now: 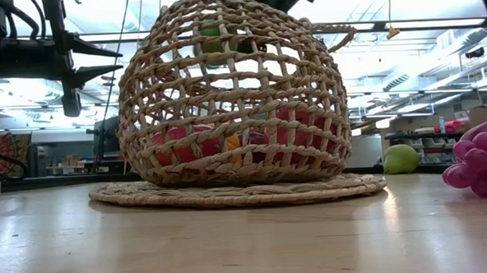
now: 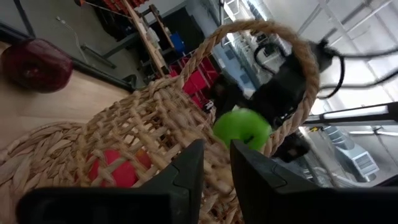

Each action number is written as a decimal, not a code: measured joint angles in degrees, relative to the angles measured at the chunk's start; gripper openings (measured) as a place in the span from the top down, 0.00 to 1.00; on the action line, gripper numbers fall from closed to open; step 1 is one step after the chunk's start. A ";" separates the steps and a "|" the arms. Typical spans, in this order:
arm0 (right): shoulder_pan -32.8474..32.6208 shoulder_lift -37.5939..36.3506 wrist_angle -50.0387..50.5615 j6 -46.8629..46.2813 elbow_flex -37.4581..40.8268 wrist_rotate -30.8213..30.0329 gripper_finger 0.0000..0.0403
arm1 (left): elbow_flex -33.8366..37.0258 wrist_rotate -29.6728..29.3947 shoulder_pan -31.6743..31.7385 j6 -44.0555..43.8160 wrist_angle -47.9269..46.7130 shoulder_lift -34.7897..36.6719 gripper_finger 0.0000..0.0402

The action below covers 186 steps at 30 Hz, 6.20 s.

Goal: Build produce basket
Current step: Put the green apple into the basket, then put the red apple into the basket

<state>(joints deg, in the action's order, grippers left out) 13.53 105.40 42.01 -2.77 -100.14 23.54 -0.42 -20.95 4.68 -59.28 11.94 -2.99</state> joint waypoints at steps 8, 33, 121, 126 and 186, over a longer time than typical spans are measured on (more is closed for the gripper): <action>-0.98 7.18 2.58 0.08 -4.33 -4.78 0.17 | 0.01 0.01 -0.01 0.00 0.17 0.01 0.78; 0.35 9.91 5.53 2.72 -5.89 -8.61 0.01 | -0.01 0.00 -0.01 0.02 0.15 0.01 0.78; -37.04 -14.95 43.96 -30.16 20.24 -10.29 0.01 | 0.00 0.00 -0.01 0.00 0.18 0.01 0.79; -41.75 -14.47 42.27 -31.55 23.20 -10.14 0.01 | 0.01 0.00 0.01 0.00 0.14 0.01 0.78; -45.53 -20.00 -0.60 -51.64 48.56 5.13 0.12 | 0.01 0.01 -0.01 0.00 0.11 0.01 0.77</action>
<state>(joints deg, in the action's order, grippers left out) -32.00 85.40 41.41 -54.41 -51.57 28.67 -0.41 -20.93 4.67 -59.29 12.06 -2.98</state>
